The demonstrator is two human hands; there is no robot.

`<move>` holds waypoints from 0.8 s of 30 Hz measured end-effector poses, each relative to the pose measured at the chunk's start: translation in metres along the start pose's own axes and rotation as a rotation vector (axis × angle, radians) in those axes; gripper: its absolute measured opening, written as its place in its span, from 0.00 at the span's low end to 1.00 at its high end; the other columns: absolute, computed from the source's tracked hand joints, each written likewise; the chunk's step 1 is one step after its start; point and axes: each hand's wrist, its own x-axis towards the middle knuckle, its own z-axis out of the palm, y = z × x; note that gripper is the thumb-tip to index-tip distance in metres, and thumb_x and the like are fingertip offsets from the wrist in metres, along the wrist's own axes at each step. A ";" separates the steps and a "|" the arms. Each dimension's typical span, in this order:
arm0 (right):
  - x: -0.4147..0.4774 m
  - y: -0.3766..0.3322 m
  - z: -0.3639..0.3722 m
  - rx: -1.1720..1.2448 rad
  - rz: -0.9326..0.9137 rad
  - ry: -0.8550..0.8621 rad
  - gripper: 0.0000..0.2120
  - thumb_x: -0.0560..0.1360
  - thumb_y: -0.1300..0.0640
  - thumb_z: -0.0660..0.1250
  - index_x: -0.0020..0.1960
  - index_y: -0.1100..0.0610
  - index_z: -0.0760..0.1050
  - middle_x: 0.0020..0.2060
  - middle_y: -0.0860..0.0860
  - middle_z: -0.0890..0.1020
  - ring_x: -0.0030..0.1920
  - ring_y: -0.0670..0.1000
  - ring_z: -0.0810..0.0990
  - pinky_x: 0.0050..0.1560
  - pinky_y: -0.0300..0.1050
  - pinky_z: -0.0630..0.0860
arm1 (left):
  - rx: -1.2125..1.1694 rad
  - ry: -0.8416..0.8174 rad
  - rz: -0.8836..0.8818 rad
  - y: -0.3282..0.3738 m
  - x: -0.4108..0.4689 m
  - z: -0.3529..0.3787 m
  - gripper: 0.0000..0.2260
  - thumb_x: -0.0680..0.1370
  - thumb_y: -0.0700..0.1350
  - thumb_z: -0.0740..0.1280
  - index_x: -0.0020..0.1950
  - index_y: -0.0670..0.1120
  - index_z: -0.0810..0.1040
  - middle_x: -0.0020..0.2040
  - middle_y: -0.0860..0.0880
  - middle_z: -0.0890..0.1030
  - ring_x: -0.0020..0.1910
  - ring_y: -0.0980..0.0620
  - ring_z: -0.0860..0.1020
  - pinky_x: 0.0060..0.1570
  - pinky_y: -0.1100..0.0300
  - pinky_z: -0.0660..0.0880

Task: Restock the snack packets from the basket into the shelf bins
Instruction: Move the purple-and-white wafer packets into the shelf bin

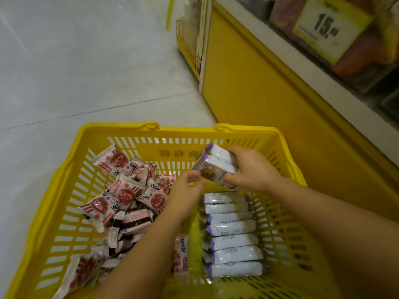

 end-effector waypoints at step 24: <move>-0.140 -0.130 -0.249 1.493 0.129 -0.224 0.19 0.77 0.46 0.59 0.61 0.55 0.77 0.58 0.59 0.82 0.55 0.59 0.81 0.62 0.62 0.71 | -0.305 -0.480 0.203 0.251 -0.189 -0.048 0.12 0.80 0.46 0.63 0.62 0.45 0.75 0.51 0.45 0.84 0.46 0.47 0.83 0.39 0.52 0.81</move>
